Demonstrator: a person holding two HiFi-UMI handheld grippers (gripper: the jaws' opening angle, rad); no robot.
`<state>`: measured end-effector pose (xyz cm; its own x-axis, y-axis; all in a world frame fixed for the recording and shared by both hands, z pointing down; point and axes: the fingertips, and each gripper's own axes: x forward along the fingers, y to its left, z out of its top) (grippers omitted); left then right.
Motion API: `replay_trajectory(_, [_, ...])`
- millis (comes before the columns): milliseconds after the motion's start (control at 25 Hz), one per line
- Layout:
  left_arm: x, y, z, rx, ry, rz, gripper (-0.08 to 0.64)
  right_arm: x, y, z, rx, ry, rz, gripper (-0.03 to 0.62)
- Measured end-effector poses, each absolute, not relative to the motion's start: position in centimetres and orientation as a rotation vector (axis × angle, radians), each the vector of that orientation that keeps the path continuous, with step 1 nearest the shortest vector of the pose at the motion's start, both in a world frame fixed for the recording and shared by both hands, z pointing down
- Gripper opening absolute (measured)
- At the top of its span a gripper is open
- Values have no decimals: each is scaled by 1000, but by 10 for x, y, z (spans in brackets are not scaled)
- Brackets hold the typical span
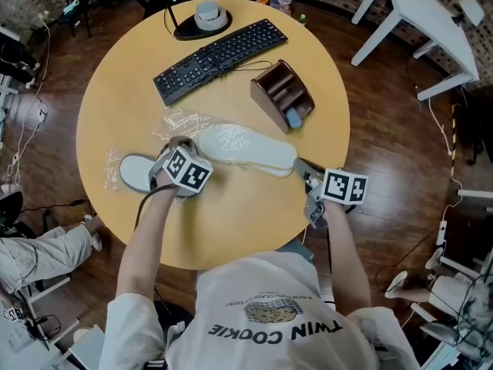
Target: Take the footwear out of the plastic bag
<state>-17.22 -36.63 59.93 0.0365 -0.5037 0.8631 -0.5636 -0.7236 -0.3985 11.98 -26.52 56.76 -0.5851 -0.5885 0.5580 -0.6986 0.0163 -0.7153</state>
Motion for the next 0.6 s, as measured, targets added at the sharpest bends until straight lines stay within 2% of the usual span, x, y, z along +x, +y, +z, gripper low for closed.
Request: replay_trajectory(600, [-175, -368, 597, 2163, -1229, 1836, 3, 154, -242, 573, 1374, -2154, 1630, 24])
